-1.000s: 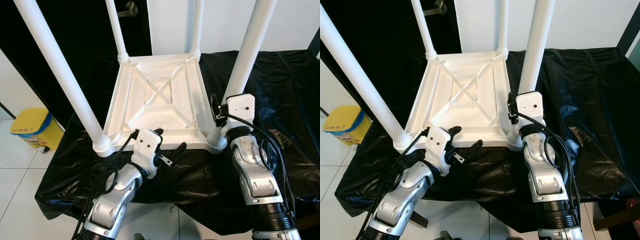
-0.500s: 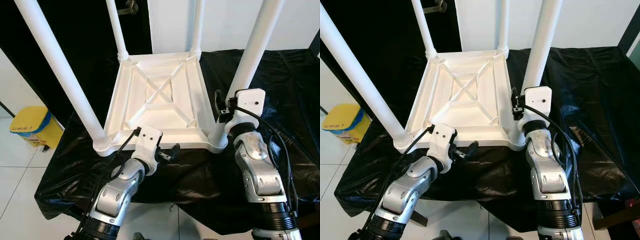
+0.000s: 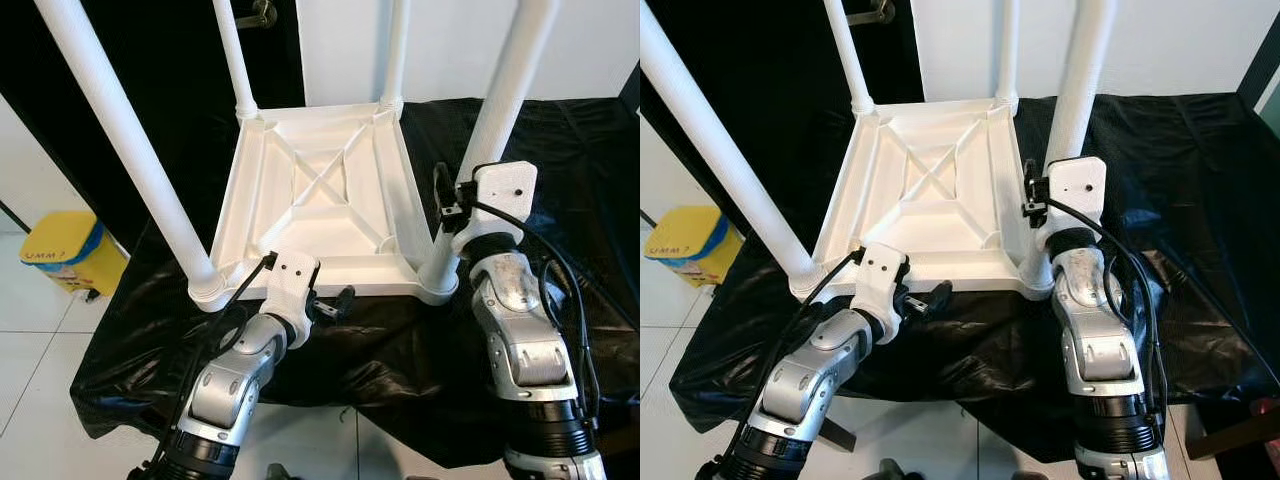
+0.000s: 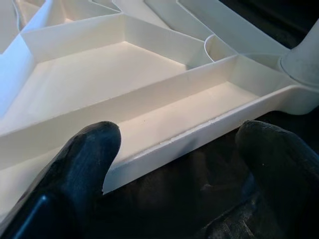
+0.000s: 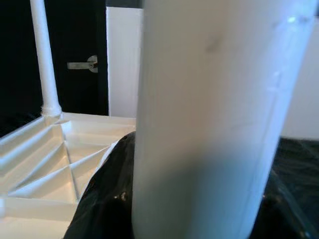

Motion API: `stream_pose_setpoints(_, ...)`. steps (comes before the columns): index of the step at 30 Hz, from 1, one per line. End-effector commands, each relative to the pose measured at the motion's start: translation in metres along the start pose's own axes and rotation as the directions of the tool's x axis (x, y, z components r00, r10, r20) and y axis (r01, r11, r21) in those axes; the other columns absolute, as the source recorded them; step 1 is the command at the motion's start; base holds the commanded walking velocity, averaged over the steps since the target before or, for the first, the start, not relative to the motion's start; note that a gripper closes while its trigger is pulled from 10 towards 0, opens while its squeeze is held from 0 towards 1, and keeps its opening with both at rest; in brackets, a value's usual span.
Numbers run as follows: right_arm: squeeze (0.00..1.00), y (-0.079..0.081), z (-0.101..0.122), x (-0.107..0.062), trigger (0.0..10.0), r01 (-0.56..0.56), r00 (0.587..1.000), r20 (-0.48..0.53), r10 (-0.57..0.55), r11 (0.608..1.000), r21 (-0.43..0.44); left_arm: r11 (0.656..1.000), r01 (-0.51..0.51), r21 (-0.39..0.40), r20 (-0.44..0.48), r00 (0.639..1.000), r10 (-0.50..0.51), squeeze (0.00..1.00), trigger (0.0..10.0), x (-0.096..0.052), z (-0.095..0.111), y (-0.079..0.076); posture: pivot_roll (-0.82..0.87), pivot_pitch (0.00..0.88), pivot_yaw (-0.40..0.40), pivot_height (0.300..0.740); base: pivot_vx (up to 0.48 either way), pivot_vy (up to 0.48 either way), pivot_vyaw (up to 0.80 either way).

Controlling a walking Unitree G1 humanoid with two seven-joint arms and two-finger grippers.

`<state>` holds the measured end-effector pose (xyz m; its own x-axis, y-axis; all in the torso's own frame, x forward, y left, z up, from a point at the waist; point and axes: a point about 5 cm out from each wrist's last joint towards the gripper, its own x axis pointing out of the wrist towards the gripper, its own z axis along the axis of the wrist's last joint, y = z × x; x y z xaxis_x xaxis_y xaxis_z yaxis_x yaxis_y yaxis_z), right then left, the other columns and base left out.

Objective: Building children table

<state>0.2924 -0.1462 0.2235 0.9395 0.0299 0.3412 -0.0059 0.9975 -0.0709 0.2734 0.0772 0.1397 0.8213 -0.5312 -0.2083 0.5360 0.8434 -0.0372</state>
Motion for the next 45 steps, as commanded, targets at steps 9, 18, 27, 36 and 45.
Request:
stream_pose_setpoints(9,0.0,-0.017,-0.008,0.004,10.0,0.138,0.987,-0.127,-0.097,0.918,0.37,0.962,-0.249,-0.112,-0.129,0.964,0.234,0.0,10.0,-0.002,0.001,0.024,-0.13,0.063,0.029,0.74,0.0,0.0,0.0)
stream_pose_setpoints(18,0.0,-0.039,-0.012,-0.007,10.0,0.236,0.971,-0.168,-0.171,0.802,0.548,0.966,-0.212,-0.148,-0.24,0.955,0.173,0.0,10.0,-0.012,-0.011,0.009,-0.13,0.081,0.037,0.74,0.0,0.0,0.0)
stream_pose_setpoints(27,0.0,-0.059,-0.017,-0.02,10.0,0.287,0.957,-0.194,-0.213,0.761,0.581,0.987,-0.053,-0.15,-0.206,0.978,0.022,0.0,10.0,-0.017,0.005,-0.003,-0.16,0.095,0.059,0.74,0.0,0.0,0.0)
stream_pose_setpoints(36,0.0,-0.046,-0.012,-0.018,10.0,0.226,0.974,-0.165,-0.158,0.77,0.597,0.955,0.284,0.086,-0.242,0.936,-0.256,0.0,10.0,-0.057,-0.003,-0.015,-0.14,0.099,0.043,0.74,0.0,0.0,0.0)
stream_pose_setpoints(45,0.0,-0.052,-0.018,-0.02,10.0,0.254,0.967,-0.183,-0.176,0.67,0.698,0.926,0.372,0.063,-0.363,0.873,-0.326,0.0,10.0,-0.095,-0.013,-0.003,-0.11,0.094,0.022,0.74,0.0,0.0,0.0)
